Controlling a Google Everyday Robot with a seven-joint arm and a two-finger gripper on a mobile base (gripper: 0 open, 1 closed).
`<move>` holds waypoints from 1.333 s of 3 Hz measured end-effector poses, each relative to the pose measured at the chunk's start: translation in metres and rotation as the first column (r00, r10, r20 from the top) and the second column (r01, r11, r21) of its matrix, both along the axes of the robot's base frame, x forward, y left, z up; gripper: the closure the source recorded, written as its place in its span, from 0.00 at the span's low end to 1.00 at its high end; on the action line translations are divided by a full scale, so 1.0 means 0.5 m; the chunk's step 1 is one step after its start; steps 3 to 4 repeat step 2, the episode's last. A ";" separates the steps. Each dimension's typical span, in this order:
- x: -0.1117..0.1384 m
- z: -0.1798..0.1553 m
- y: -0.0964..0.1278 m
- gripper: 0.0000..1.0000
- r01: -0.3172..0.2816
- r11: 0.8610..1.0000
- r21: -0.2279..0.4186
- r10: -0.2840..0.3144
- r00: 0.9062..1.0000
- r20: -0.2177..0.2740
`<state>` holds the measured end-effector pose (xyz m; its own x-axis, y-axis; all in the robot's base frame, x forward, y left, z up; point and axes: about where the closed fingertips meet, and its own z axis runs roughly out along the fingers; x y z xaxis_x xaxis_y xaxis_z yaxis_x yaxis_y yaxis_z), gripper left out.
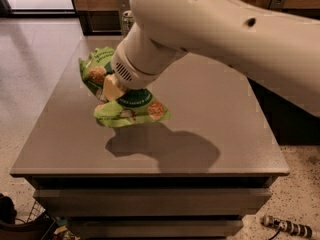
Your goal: Pick green rice chip bag
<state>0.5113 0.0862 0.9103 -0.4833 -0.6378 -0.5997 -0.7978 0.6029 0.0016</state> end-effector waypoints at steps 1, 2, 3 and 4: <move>-0.005 0.085 -0.089 1.00 -0.008 0.991 0.134 -0.003 0.996 0.086; -0.003 0.127 -0.133 1.00 -0.027 0.980 0.198 0.002 0.992 0.123; -0.003 0.127 -0.133 1.00 -0.027 0.980 0.198 0.002 0.992 0.123; -0.003 0.127 -0.133 1.00 -0.027 0.980 0.198 0.002 0.992 0.123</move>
Offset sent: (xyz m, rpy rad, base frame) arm 0.0014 -0.0977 0.0870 0.2827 -0.1617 0.0236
